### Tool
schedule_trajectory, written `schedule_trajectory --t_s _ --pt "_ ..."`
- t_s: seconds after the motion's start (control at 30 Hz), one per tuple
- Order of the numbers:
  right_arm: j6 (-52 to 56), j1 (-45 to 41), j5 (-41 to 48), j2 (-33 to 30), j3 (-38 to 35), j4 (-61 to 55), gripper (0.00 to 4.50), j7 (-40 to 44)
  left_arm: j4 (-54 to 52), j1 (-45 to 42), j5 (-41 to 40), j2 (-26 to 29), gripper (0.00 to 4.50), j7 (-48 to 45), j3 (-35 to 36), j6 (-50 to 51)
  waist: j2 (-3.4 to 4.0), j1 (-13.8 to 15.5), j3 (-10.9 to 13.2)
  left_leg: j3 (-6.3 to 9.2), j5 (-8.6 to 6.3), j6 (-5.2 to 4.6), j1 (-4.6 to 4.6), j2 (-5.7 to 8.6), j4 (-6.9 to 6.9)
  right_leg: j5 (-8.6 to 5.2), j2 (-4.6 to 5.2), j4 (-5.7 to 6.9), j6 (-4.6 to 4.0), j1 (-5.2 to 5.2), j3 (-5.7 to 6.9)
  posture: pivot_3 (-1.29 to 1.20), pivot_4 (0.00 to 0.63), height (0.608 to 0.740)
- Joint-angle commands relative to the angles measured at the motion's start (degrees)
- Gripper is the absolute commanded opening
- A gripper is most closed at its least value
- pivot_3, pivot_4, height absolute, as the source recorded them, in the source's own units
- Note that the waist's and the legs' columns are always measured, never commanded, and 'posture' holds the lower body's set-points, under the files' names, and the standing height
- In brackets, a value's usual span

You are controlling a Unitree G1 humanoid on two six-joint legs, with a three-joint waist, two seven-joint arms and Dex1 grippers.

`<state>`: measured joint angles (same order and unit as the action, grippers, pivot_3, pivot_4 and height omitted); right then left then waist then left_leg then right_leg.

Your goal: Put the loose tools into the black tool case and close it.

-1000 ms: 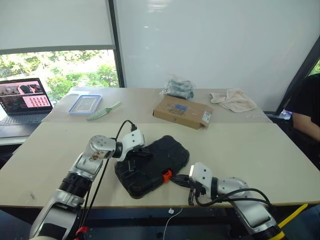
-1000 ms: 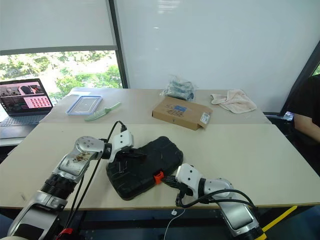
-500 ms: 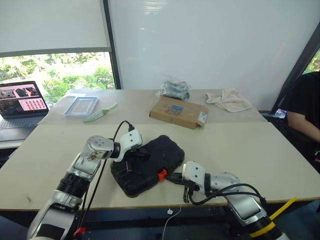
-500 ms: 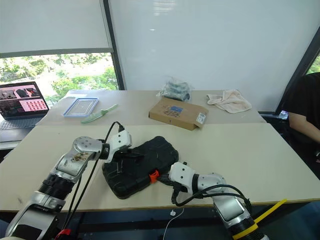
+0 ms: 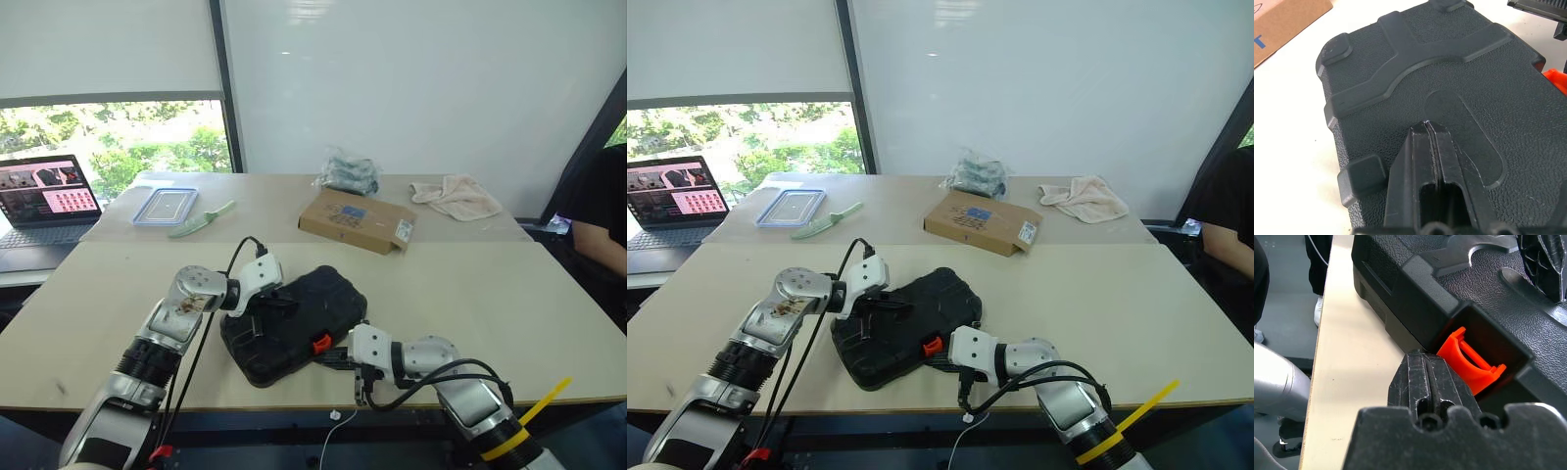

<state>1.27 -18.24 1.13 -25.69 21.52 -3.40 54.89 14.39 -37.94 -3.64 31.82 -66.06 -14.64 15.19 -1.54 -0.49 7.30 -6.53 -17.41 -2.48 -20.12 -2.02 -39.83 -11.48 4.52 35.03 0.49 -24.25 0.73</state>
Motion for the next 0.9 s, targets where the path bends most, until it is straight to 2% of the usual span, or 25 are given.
schedule_trajectory --t_s 0.03,0.53,0.67,0.9 --pt "-1.81 -2.43 -1.26 0.74 -2.15 0.05 0.02 -3.39 4.47 4.19 3.61 -0.37 0.0 -1.47 -6.02 3.47 0.0 -0.01 0.0 0.0 0.0 0.0 0.0 0.0 0.0 0.0 0.0 0.0 0.0 0.0 0.01 0.0 0.15 0.74" --pt "-2.14 -3.8 -3.49 -1.14 -3.1 1.8 0.02 -3.35 4.54 4.53 3.61 -0.2 0.0 -1.37 -6.08 4.04 -0.01 -0.01 0.01 0.02 0.0 0.0 -0.02 -0.01 0.01 -0.01 0.01 0.0 0.01 -0.03 0.01 0.0 0.15 0.74" --pt "-1.82 -3.3 -1.69 -3.35 -3.4 0.87 0.02 0.08 4.88 4.41 3.64 -0.32 0.0 -1.36 -6.13 4.0 0.0 0.18 0.01 0.02 0.0 0.0 -0.05 0.0 0.01 -0.01 0.04 -0.01 0.01 -0.06 0.02 0.0 0.15 0.74" --pt "-0.6 -2.56 -0.94 -4.54 -3.58 0.22 0.02 0.79 5.06 4.45 3.83 -0.41 0.0 -1.41 -5.96 3.78 -0.02 0.43 -0.02 0.02 -0.04 -0.03 -0.07 0.04 0.1 -0.02 0.11 -0.08 0.0 -0.06 0.04 0.0 0.15 0.74"
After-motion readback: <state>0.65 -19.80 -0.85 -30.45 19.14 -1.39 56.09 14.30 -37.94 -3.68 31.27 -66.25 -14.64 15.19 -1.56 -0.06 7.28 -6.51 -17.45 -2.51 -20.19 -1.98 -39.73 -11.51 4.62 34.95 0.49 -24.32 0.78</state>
